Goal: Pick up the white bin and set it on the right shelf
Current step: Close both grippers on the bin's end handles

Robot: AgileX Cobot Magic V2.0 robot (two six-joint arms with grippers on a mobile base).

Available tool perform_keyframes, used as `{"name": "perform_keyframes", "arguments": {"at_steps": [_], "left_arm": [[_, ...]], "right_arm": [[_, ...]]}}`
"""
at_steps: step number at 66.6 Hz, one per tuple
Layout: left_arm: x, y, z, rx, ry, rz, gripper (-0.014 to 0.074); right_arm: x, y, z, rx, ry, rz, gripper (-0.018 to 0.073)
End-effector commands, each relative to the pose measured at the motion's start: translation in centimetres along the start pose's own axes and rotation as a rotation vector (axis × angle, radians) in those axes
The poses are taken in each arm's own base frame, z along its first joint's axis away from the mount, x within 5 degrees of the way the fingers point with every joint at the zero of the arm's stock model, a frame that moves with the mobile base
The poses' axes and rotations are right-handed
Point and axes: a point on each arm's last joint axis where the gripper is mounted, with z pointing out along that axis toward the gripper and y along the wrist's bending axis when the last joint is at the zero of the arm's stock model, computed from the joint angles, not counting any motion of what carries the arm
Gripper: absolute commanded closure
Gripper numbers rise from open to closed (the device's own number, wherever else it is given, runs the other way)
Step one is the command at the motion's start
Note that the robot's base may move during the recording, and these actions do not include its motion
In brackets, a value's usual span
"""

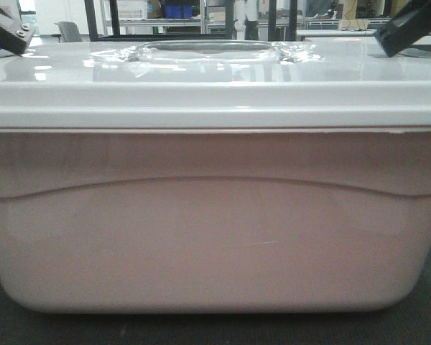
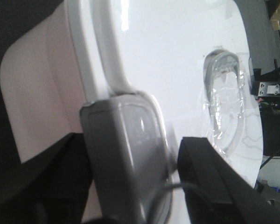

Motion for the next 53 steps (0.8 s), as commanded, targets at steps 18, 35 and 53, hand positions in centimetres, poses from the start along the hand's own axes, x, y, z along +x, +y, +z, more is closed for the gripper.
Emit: {"name": "perform_keyframes", "arguments": {"at_steps": [18, 35, 53], "left_arm": [[-0.07, -2.20, -0.53, 0.131, 0.004, 0.017, 0.0306], [0.02, -2.29, -0.54, 0.141, 0.014, 0.017, 0.0320], [0.02, -2.29, -0.54, 0.141, 0.013, 0.025, 0.0334]], "right_arm": [[0.81, 2.19, -0.88, -0.130, 0.057, -0.057, 0.0094], [0.81, 2.19, -0.88, -0.130, 0.056, -0.065, 0.0095], [0.81, 2.19, -0.88, -0.130, 0.056, -0.065, 0.0097]]}}
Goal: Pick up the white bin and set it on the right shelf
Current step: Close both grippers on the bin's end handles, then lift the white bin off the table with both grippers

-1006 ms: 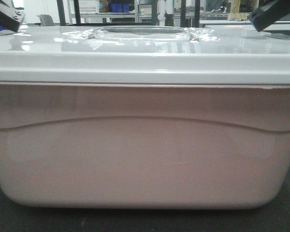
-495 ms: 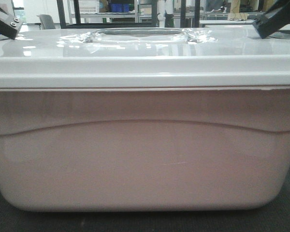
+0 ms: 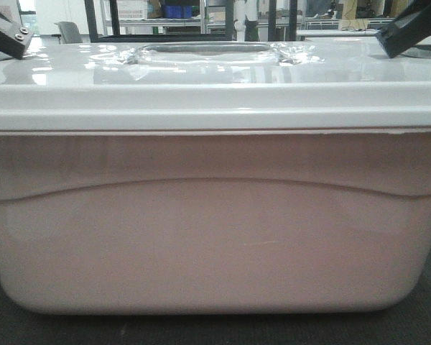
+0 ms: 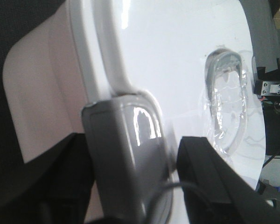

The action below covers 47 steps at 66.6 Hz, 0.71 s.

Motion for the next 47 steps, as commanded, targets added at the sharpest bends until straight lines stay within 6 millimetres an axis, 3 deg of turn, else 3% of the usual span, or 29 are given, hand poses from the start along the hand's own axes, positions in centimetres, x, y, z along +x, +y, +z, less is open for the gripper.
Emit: {"name": "perform_keyframes", "arguments": {"at_steps": [1, 19, 35, 47], "left_arm": [[0.0, -2.3, -0.6, 0.145, 0.009, 0.025, 0.0334], [0.1, -2.2, -0.6, 0.134, 0.021, 0.030, 0.0334], [-0.3, -2.7, -0.8, 0.147, 0.011, 0.053, 0.0334], [-1.4, -4.1, -1.7, 0.137, -0.021, 0.127, 0.0334]], "right_arm": [[0.8, 2.2, -0.9, -0.131, 0.055, -0.044, 0.0097], [0.8, 2.2, -0.9, -0.131, 0.055, -0.044, 0.0190], [0.7, 2.4, -0.9, -0.144, 0.046, -0.041, 0.0190], [0.6, 3.8, -1.9, -0.158, 0.001, -0.096, 0.0190]]}}
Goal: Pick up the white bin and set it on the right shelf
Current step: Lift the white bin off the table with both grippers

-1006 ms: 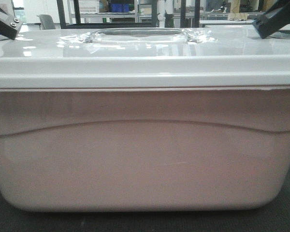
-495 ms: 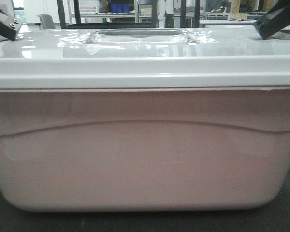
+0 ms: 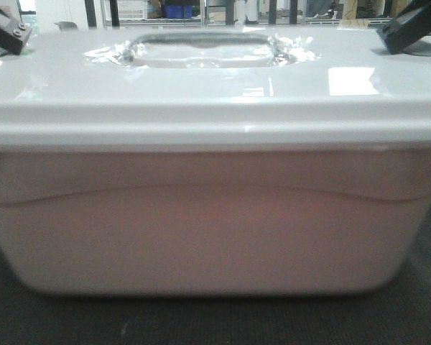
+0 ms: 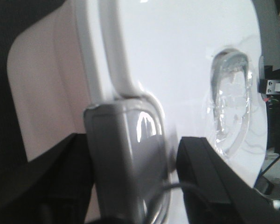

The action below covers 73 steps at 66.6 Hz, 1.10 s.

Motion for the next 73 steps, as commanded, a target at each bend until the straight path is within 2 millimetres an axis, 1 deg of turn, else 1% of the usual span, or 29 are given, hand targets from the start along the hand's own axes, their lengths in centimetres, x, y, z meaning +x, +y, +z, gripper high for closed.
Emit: {"name": "perform_keyframes", "arguments": {"at_steps": [1, 14, 24, 40, 57, 64, 73], "left_arm": [[-0.9, -3.7, -1.5, 0.155, -0.023, 0.088, 0.0334], [-1.3, -5.8, -2.9, 0.147, -0.070, 0.176, 0.0334], [-0.8, -7.0, -3.6, 0.142, -0.094, 0.216, 0.0334], [0.7, -9.9, -5.4, 0.134, -0.149, 0.312, 0.0334], [3.2, -13.3, -7.5, 0.120, -0.239, 0.441, 0.0334], [3.8, -14.1, -8.1, 0.103, -0.283, 0.477, 0.0334], [4.2, -14.8, -8.6, 0.081, -0.335, 0.502, 0.0334]], "right_arm": [[0.5, 3.4, -1.6, -0.151, 0.014, -0.088, 0.0190], [0.5, 5.7, -3.3, -0.151, -0.046, -0.181, 0.0190], [0.6, 7.0, -4.2, -0.167, -0.084, -0.224, 0.0190], [1.3, 9.2, -5.7, -0.199, -0.148, -0.296, 0.0190], [3.2, 11.5, -7.4, -0.194, -0.211, -0.432, 0.0190], [3.9, 12.0, -7.8, -0.192, -0.228, -0.471, 0.0190], [4.7, 12.7, -8.3, -0.188, -0.249, -0.524, 0.0187]]}}
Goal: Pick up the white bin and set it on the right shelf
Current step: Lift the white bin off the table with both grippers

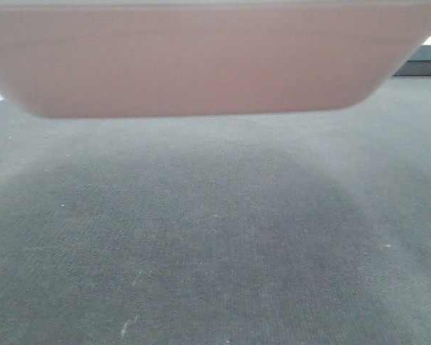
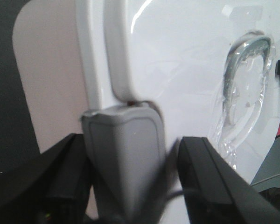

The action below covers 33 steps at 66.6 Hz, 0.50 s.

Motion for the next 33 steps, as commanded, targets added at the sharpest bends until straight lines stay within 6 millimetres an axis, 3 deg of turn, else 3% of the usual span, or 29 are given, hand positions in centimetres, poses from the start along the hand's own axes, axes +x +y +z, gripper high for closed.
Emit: {"name": "perform_keyframes", "arguments": {"at_steps": [1, 33], "left_arm": [[-1.12, -2.98, -1.13, 0.160, -0.091, 0.023, 0.0334], [-1.32, -3.00, -1.16, 0.160, -0.114, 0.016, 0.0335]], "right_arm": [[-0.14, 3.37, -1.24, -0.191, -0.013, -0.050, 0.0187], [-0.10, 3.48, -1.32, -0.191, -0.015, -0.054, 0.0135]]}}
